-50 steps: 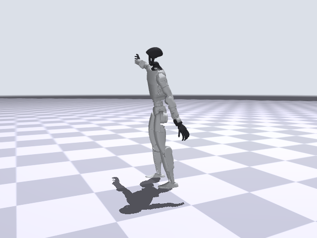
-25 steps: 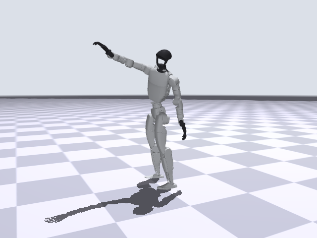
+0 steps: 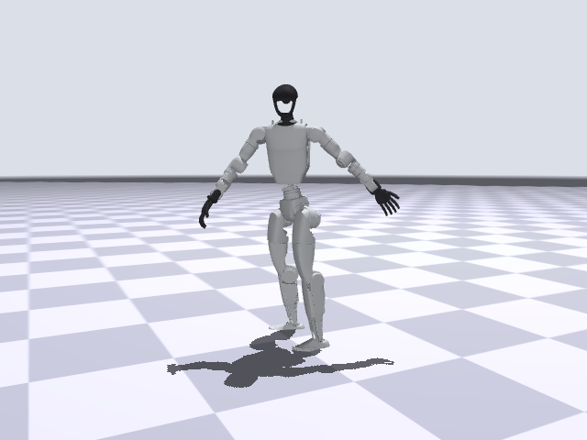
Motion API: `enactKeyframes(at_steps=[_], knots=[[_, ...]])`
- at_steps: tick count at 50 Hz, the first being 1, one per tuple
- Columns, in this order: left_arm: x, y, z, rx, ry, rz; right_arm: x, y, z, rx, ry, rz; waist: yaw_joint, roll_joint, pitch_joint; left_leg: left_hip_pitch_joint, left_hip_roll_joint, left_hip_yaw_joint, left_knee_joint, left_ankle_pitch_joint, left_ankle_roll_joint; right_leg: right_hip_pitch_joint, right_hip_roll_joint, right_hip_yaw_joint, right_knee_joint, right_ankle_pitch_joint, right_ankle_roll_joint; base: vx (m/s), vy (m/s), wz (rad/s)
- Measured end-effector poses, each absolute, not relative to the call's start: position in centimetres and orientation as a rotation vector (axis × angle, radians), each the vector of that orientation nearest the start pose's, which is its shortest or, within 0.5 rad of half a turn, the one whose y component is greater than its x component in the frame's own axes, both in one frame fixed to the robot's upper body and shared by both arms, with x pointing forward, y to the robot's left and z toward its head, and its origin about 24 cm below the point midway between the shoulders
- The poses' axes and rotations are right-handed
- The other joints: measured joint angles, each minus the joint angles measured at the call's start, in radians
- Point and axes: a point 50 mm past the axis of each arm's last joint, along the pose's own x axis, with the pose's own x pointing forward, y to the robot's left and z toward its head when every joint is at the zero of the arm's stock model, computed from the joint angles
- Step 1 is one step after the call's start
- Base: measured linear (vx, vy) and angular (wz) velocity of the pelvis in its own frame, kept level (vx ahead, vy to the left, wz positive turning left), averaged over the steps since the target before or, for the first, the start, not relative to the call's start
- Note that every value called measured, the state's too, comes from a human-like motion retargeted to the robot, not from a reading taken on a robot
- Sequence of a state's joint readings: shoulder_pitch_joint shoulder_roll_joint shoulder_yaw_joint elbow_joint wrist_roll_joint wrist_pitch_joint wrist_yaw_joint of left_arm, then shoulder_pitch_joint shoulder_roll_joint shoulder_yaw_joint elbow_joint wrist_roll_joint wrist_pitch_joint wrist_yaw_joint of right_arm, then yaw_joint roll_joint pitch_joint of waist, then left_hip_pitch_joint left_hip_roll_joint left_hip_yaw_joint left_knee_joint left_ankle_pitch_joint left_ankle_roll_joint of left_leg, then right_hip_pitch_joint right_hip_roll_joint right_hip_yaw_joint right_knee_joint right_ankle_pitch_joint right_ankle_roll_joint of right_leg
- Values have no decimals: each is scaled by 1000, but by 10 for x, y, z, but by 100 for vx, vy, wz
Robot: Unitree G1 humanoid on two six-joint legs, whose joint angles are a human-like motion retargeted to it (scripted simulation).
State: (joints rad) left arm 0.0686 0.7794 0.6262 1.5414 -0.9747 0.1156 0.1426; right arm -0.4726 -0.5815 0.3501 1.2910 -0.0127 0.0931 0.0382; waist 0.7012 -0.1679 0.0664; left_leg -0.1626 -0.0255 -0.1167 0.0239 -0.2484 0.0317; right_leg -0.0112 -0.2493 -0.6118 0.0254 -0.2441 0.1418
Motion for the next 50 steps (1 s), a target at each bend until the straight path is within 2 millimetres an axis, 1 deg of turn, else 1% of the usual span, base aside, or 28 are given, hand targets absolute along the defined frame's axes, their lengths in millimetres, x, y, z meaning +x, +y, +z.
enactKeyframes(at_steps=[3,5,7,9,11,13,15,17,20,22,24,28,30,33,35,37,40,42,43,44,45,46,47,48,49,50], knots=[[-19,468,-21,-636,613,1712,183,-335,-91,-557,1134,-170,-40,64,-37,-1,-3,13,1,2,1,-6,-5,12,-2,0,-1,-1,-1,-14],[-17,489,9,-622,492,1753,140,-337,-109,-454,1238,-226,-71,110,-59,-1,-5,25,6,1,2,-11,-8,23,-3,0,-1,0,-1,-29],[-14,510,43,-596,365,1776,98,-342,-120,-368,1332,-303,-108,158,-78,-2,-6,39,13,-3,1,-15,-10,37,-4,1,0,0,-1,-34],[-12,527,82,-559,237,1787,59,-349,-124,-301,1411,-395,-149,208,-95,-1,-6,54,21,-7,-1,-19,-12,52,-5,2,1,0,-1,-37],[-10,541,123,-511,111,1790,25,-359,-122,-259,1472,-498,-195,258,-108,1,-4,70,29,-12,-4,-21,-13,67,-6,3,3,1,-1,-39],[-8,551,167,-451,-14,1785,-4,-370,-115,-238,1513,-605,-246,307,-118,4,-2,86,35,-17,-9,-24,-13,83,-6,5,5,1,-1,-40],[-4,556,212,-381,-136,1769,-26,-383,-105,-234,1531,-711,-303,356,-124,10,1,102,40,-21,-16,-25,-12,98,-7,6,7,1,-1,-40],[1,557,255,-299,-251,1734,-41,-395,-95,-233,1529,-805,-366,399,-125,17,5,117,43,-25,-23,-26,-10,114,-6,8,10,1,-1,-40],[11,551,312,-177,-401,1653,-49,-411,-80,-224,1486,-924,-470,460,-113,28,11,142,45,-31,-35,-28,-7,138,-5,12,13,1,-2,-41],[19,545,343,-107,-482,1581,-45,-420,-73,-206,1437,-980,-545,495,-95,35,14,159,46,-34,-42,-30,-6,156,-4,14,15,1,-2,-43],[29,537,369,-49,-548,1499,-36,-426,-69,-181,1383,-1015,-622,523,-72,43,17,176,47,-37,-46,-33,-5,174,-3,16,18,1,-2,-45],[50,519,408,48,-638,1317,-9,-428,-69,-117,1281,-1029,-777,559,-15,56,22,213,51,-43,-48,-43,-3,213,-1,19,22,1,-2,-49],[61,509,422,99,-659,1225,7,-425,-72,-78,1238,-1015,-854,566,15,63,25,233,52,-48,-46,-49,-1,235,2,19,23,1,-1,-53],[79,494,437,195,-660,1100,33,-415,-80,-8,1184,-977,-968,563,59,73,30,263,53,-55,-38,-61,4,269,7,20,22,2,-1,-56],[90,484,444,265,-643,1032,51,-406,-85,45,1152,-945,-1042,553,86,80,35,283,53,-61,-32,-70,8,293,11,20,21,2,-1,-59],[101,477,446,338,-610,981,69,-396,-90,102,1121,-908,-1112,536,111,89,39,304,52,-67,-24,-79,13,318,15,21,20,2,0,-61],[118,469,441,458,-529,929,95,-380,-96,186,1078,-846,-1211,504,143,103,46,337,49,-76,-13,-92,22,356,22,24,23,2,0,-64],[129,468,430,559,-441,914,110,-372,-98,232,1048,-807,-1268,480,158,114,51,361,47,-83,-6,-99,28,382,25,27,29,1,0,-66],[136,469,422,620,-387,913,118,-368,-98,251,1031,-790,-1295,469,164,120,53,373,46,-86,-3,-102,32,395,26,29,32,1,1,-68],[149,474,399,667,-310,912,121,-374,-93,253,1008,-798,-1313,477,163,129,56,384,44,-89,-1,-102,36,407,27,32,37,2,1,-67],[173,474,372,714,-235,880,122,-384,-85,246,982,-818,-1327,495,159,139,58,396,43,-93,2,-101,40,419,26,34,42,2,2,-68],[221,465,335,737,-148,810,100,-402,-77,261,962,-902,-1276,523,117,144,62,408,41,-96,4,-103,45,431,24,38,48,2,2,-71],[276,433,320,819,-110,699,78,-412,-75,294,946,-976,-1218,531,75,147,64,422,40,-99,6,-108,50,445,21,43,54,2,2,-78],[319,396,324,937,-96,604,54,-407,-83,369,944,-1039,-1144,497,32,148,65,439,39,-102,8,-117,53,463,19,49,60,1,1,-79],[338,376,325,1054,-78,557,46,-404,-87,408,930,-1066,-1118,469,14,151,66,453,39,-105,9,-122,56,476,17,54,67,0,1,-75],[347,367,319,1150,-46,527,45,-402,-89,430,911,-1073,-1116,444,8,154,66,465,39,-108,10,-125,59,488,15,59,74,0,1,-64]])
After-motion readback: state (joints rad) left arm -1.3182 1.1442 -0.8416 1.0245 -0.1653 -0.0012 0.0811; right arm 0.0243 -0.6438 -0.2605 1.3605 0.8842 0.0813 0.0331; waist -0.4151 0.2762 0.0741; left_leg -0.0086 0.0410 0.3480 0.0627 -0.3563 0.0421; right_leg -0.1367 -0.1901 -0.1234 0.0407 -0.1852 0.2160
